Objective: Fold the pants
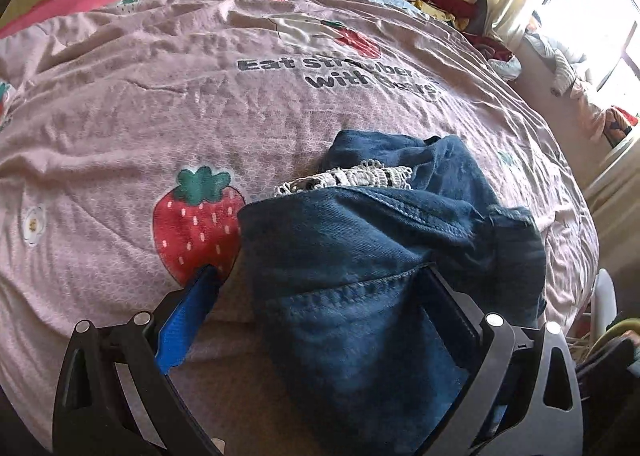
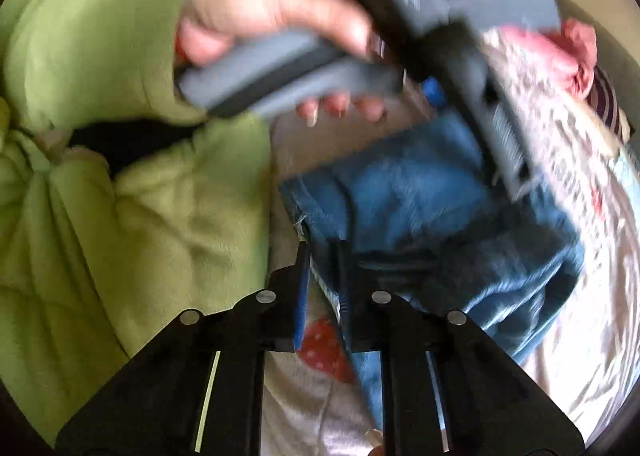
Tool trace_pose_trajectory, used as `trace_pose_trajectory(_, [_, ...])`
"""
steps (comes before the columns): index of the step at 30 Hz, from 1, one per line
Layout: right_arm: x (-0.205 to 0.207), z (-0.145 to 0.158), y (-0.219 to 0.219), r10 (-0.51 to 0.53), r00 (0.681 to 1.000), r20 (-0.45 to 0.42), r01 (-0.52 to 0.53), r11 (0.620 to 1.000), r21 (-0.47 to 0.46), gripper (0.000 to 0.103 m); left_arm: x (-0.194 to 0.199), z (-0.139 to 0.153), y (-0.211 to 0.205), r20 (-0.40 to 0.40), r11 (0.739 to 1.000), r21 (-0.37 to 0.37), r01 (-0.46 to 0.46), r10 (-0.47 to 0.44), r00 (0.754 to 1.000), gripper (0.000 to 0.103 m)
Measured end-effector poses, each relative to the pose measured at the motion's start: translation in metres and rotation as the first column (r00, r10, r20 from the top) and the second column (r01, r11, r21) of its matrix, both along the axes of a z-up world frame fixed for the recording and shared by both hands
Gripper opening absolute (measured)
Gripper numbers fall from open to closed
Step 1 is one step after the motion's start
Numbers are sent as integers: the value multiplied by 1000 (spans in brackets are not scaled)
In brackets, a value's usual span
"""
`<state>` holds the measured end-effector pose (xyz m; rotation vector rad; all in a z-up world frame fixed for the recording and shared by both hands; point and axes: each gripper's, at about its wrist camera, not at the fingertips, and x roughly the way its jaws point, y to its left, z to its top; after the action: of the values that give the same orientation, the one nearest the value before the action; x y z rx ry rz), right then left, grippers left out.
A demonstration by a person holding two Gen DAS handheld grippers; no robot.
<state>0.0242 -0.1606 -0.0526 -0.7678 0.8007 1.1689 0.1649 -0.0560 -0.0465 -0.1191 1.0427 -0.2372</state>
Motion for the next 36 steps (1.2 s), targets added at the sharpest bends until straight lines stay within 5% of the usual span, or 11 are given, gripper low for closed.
trace_pose_trajectory(3, [-2,-3,-1,-20,999,-29,21,999,28,18,-2,-1,0,14,1000,-3,0,0,1000,99])
trace_pose_trajectory(20, [21,55,-22,-104,987,-123,124,978,168,26,-18,17,4,49,1000,-7,-28,28,998,98])
trace_pose_trajectory(31, [16,82,-34,-183,980,-72,196,949,248,48,-33,34,12,88,998,1,-56,55,995,98])
trace_pose_trajectory(36, [35,92,-50,-313,947,-70,318,894,315,65,-41,40,15,107,998,14,-68,66,992,98])
